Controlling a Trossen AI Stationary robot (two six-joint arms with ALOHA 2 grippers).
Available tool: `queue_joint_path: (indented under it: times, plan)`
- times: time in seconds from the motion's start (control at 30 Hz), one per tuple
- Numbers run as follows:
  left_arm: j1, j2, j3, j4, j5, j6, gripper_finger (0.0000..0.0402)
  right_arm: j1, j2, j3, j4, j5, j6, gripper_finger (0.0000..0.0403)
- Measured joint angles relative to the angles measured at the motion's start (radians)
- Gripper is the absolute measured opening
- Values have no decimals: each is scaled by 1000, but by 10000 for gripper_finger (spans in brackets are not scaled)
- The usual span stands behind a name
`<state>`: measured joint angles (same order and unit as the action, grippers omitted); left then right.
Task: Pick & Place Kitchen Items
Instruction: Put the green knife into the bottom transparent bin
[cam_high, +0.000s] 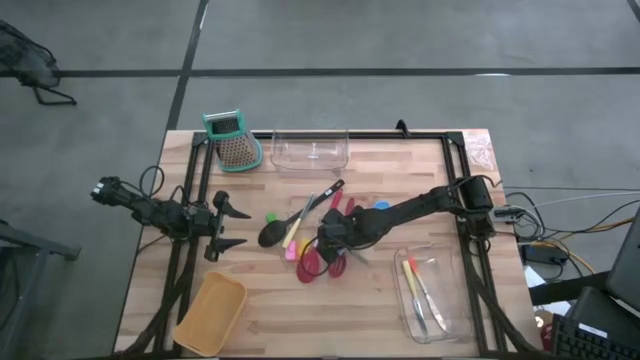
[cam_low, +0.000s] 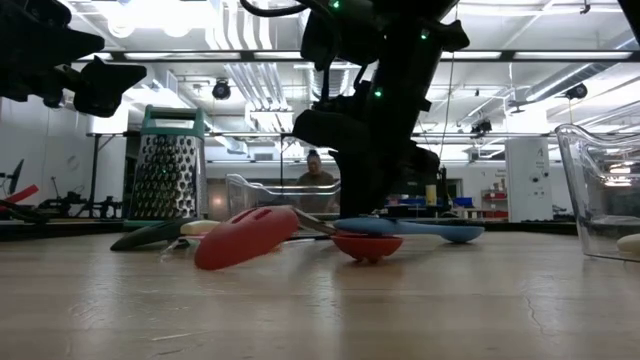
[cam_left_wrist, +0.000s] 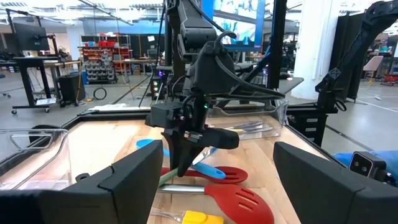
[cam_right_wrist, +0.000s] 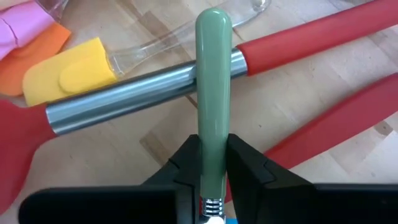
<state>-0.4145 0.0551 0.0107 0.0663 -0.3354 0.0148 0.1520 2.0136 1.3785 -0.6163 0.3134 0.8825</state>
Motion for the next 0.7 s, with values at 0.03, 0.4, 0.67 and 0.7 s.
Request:
queue_joint_path:
  times: [0.03, 0.4, 0.67, 0.7]
  plan:
    - [0, 0, 0, 0, 0, 0, 312, 0, 0, 0, 0, 0, 0, 45]
    - [0, 0, 0, 0, 0, 0, 312, 0, -32, 6, 2, -93, -69, 62]
    - [0, 0, 0, 0, 0, 0, 312, 0, -139, 6, 2, -316, -179, 57]
    - [0, 0, 0, 0, 0, 0, 312, -1, -155, 6, 1, -352, -197, 59]
